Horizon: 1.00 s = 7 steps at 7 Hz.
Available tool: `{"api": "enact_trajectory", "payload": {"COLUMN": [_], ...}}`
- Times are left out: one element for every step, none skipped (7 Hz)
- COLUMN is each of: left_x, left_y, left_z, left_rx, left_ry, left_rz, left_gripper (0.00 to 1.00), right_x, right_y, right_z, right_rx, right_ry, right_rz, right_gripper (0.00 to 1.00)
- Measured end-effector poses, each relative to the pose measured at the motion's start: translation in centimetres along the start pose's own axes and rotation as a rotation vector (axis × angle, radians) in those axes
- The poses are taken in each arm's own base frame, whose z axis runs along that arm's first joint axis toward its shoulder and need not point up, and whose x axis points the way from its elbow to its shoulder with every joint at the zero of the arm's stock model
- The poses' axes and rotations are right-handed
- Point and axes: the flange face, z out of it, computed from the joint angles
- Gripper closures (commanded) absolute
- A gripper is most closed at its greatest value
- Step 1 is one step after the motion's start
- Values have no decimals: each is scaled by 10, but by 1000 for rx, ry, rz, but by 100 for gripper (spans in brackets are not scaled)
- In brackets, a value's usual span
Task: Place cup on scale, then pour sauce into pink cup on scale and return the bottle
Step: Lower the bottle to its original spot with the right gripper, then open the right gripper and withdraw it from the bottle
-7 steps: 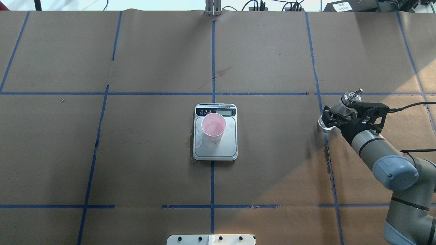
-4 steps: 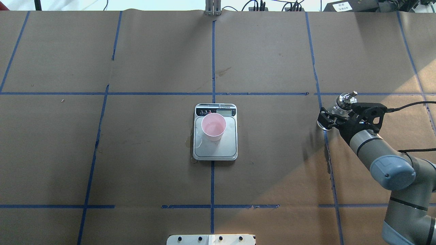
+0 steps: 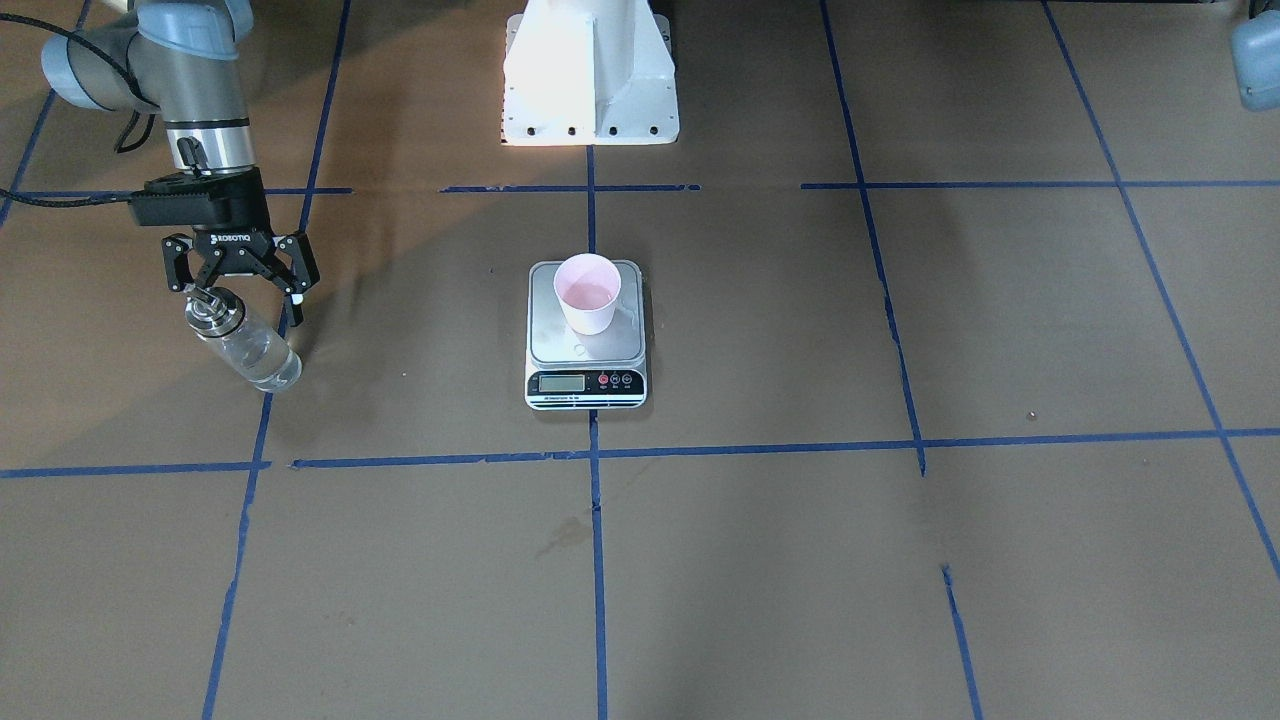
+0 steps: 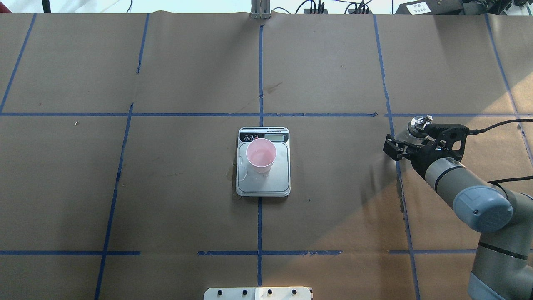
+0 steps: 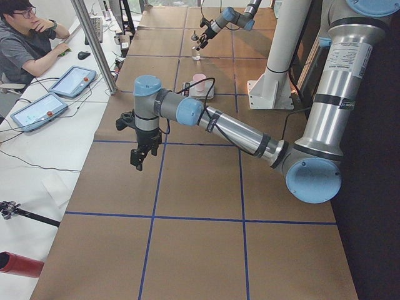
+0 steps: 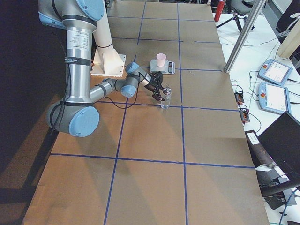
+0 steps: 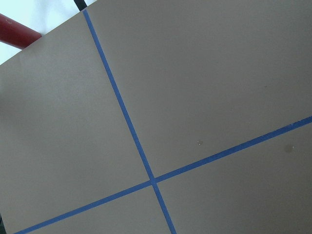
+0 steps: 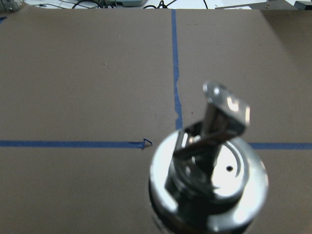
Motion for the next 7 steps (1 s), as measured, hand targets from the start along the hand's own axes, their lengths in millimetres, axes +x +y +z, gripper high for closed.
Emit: {"api": "enact_trajectory", "payload": {"left_x": [0,0,0,-1,-2,-3,-3], "left_y": [0,1,2,3,4,4,4], "left_z": [0,-1,-3,-6,-7,-8,-8], "left_rx": [0,1,6,10,12,13,13], "left_ry": [0,0,-2,-4,-6,-7,-7], "left_rz": [0,0,0,-1,-2,-2,-2], "left_gripper": [0,0,0,0,0,0,0], "right_x": [7,12,11,10,10,13,21], "right_y": [6,12,11,1,-11,-21,-36], "right_z": [-5,-11,-24,-43,-62,-78,-96], "right_rx": [-76,-167,-272,-375,-451,-513,-581], "right_ry": [33,46,56,69,71,74,81], "right_rz": [-23,-40,-48,-45,-40,-31,-18], "right_gripper": [0,0,0,0,0,0,0]}}
